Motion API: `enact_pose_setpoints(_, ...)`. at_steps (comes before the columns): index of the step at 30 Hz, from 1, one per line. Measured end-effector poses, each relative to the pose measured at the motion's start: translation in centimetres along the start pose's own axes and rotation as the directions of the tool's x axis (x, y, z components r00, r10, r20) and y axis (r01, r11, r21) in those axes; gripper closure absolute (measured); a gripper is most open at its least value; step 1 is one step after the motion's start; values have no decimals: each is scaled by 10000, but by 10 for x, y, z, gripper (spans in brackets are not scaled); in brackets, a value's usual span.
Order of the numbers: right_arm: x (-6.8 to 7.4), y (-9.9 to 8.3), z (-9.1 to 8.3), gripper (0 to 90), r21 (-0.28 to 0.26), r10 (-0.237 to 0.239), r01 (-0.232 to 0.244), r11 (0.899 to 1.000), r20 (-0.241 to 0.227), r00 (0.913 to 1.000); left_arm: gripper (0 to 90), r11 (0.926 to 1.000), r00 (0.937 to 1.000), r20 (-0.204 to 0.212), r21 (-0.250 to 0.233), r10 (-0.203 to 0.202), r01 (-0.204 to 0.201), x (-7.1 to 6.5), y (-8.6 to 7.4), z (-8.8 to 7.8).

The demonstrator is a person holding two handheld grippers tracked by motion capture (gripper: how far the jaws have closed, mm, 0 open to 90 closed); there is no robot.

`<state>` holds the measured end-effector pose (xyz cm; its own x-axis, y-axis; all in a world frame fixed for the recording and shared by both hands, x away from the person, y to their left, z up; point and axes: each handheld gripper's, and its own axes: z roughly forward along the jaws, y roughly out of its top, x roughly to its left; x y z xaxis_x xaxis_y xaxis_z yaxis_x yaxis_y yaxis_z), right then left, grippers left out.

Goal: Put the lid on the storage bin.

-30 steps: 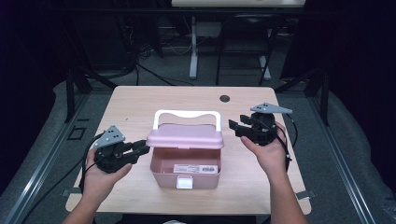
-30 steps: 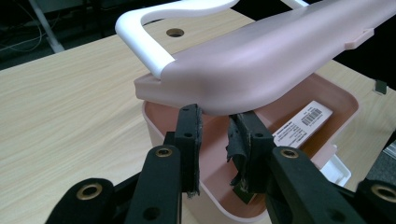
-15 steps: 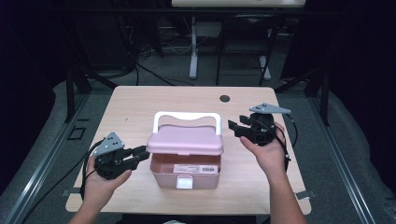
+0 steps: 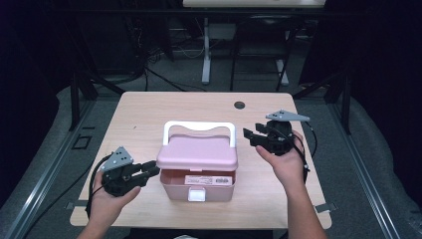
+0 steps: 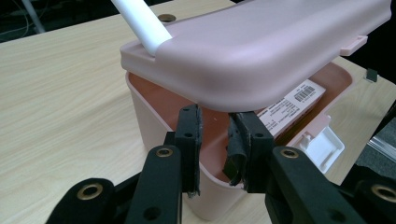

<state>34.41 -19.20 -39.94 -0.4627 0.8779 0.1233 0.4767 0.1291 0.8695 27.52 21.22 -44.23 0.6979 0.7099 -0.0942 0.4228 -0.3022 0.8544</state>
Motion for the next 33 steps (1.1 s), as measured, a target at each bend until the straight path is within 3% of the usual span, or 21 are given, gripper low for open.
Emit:
enact_pose_setpoints(21,0,-2,3,498,125,-6,6,9999,36,10000,747,9993,9997,205,357,-141,134,-2,-19,6)
enact_pose_setpoints(33,0,-2,3,496,105,1,-2,9999,58,10000,748,9979,9993,52,537,-367,364,-1,-27,3)
